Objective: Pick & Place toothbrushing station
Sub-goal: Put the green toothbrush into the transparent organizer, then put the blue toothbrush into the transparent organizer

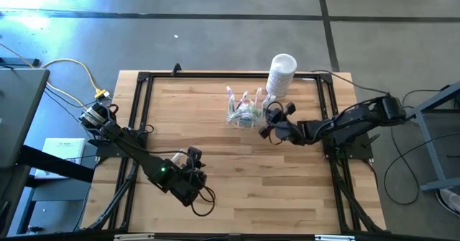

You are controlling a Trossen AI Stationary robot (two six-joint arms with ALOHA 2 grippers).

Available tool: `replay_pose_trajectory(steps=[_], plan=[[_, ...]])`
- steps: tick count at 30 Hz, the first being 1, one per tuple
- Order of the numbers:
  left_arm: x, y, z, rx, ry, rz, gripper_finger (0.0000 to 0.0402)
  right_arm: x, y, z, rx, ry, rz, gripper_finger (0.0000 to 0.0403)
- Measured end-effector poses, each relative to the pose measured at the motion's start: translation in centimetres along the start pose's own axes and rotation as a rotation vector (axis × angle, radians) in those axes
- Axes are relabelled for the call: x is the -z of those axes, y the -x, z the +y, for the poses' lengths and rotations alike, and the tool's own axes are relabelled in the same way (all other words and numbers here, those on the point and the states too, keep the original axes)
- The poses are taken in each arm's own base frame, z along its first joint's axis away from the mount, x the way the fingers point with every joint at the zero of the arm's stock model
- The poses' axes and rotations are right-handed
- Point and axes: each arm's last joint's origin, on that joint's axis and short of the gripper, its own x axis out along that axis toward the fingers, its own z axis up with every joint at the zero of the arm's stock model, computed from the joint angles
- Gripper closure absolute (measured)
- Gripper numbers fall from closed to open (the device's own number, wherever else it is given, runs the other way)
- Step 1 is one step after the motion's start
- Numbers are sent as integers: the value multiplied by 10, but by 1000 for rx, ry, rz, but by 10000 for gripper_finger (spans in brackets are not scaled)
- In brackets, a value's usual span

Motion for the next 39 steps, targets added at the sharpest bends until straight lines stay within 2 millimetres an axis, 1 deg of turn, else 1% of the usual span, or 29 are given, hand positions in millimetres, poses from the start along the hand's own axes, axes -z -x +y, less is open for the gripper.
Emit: replay_pose_trajectory(steps=[2,5,10,13,18,21,24,26,28,29,31,34,37,39], plan=[[1,0,0,-1,-4,5,270,-1,-1,1,-40,-12,5,400],[1,0,0,-2,-6,8,270,-2,0,2,-50,-13,-8,400],[2,0,0,-4,2,20,270,-11,9,0,-81,-41,-36,383],[3,0,0,-5,1,23,270,-13,15,1,-101,-40,-43,361],[4,1,1,2,6,49,270,-17,25,2,-114,-49,-69,306],[4,9,6,35,55,112,270,-19,33,4,-120,-35,-91,269],[3,18,10,89,141,194,270,-20,41,7,-141,-7,-109,236],[4,24,11,158,218,264,270,-20,47,9,-152,13,-121,218],[10,27,11,236,292,377,270,-21,53,11,-169,16,-132,204],[13,28,10,261,328,436,270,-21,55,12,-182,17,-134,200],[21,28,9,253,390,519,270,-20,60,15,-211,14,-137,195],[35,21,6,192,456,600,270,-20,67,19,-248,5,-152,196],[48,17,4,176,499,705,270,-20,74,23,-282,-8,-167,202],[54,13,1,163,535,731,270,-20,78,25,-300,-7,-171,205]])
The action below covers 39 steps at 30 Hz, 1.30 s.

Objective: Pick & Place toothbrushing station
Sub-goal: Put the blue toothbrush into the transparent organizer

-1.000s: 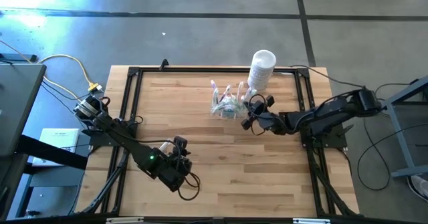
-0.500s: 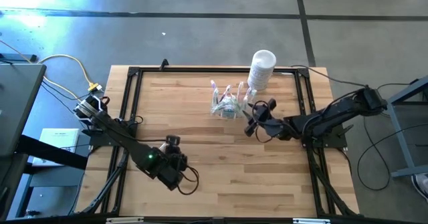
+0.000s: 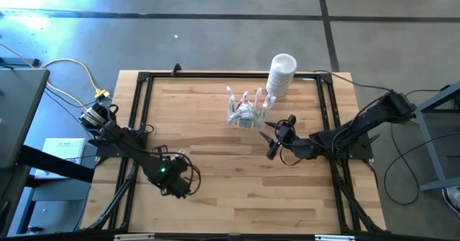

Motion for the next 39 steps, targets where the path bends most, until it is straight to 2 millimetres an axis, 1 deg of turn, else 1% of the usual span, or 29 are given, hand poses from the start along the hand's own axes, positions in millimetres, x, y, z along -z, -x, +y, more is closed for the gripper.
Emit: replay_pose_trajectory(steps=[5,12,19,25,29,33,36,39], plan=[[2,-13,1,-9,95,8,270,1,5,5,-28,6,-2,209],[8,-39,3,-13,126,42,270,1,7,6,-34,1,-3,210],[13,-61,2,55,128,83,270,1,7,6,-62,-18,5,210],[19,-73,7,23,126,105,270,2,7,8,-132,-19,21,210],[24,-85,13,8,120,122,270,2,7,8,-136,-18,22,210],[31,-100,18,24,61,160,270,2,7,9,-136,-19,22,210],[34,-105,20,25,33,171,281,2,7,9,-136,-19,22,210],[34,-106,20,43,-12,184,312,2,7,9,-136,-18,22,210]])
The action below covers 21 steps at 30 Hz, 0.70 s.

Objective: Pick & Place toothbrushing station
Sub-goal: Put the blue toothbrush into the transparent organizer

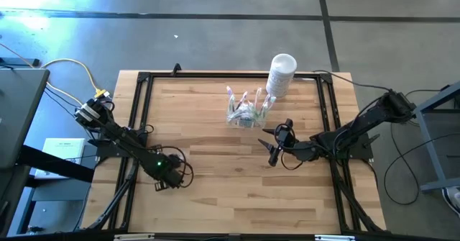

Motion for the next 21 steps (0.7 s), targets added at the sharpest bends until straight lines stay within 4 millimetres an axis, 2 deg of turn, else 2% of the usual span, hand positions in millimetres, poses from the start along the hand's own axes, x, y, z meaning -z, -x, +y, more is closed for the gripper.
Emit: replay_pose_trajectory(steps=[4,7,9,12,15,19,21], plan=[[0,1,-1,3,-21,2,379,0,0,0,0,0,0,210],[-2,6,-3,-14,-43,-5,389,0,0,0,0,-1,0,210],[-4,16,-6,-21,-82,-10,392,0,0,0,-6,-12,2,210],[-5,38,-9,-98,-135,-13,396,0,0,1,-26,-29,7,210],[-12,74,-16,-137,-211,-133,398,0,0,1,-28,-29,7,210],[-19,119,-19,-294,-377,-305,399,0,0,1,-28,-29,8,210],[-23,136,-20,-437,-510,-376,400,0,0,1,-28,-29,7,210]])
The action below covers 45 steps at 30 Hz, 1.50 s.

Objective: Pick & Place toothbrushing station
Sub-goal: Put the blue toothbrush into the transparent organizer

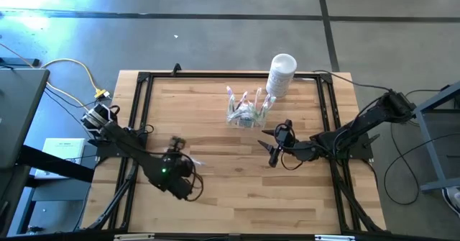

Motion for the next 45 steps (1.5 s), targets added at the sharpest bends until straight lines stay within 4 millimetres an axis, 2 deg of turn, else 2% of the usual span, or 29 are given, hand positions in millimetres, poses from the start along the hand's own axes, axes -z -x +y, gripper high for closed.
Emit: replay_pose_trajectory(steps=[3,5,8,10,12,16,20,26,30,34,45], plan=[[-14,12,7,-205,-270,-75,400,0,0,0,-16,1,5,210],[-22,11,10,-391,-490,-62,400,0,0,1,-27,1,9,210],[-35,0,17,-672,-788,53,400,1,0,1,-54,3,18,210],[-41,-10,28,-811,-903,166,400,1,0,2,-73,4,24,210],[-47,-22,44,-902,-907,256,400,1,0,2,-89,3,30,210],[-51,-47,81,-957,-854,417,400,1,0,3,-99,-26,35,210],[-51,-66,111,-917,-802,521,400,3,0,2,-94,-29,51,210],[-56,-87,141,-876,-692,584,400,4,0,2,-93,-28,55,210],[-58,-92,149,-873,-633,585,400,4,0,2,-93,-30,56,210],[-64,-99,149,-863,-620,578,400,4,0,2,-90,-44,62,210],[-98,-116,145,-783,-649,480,401,5,0,2,-88,-37,68,210]])
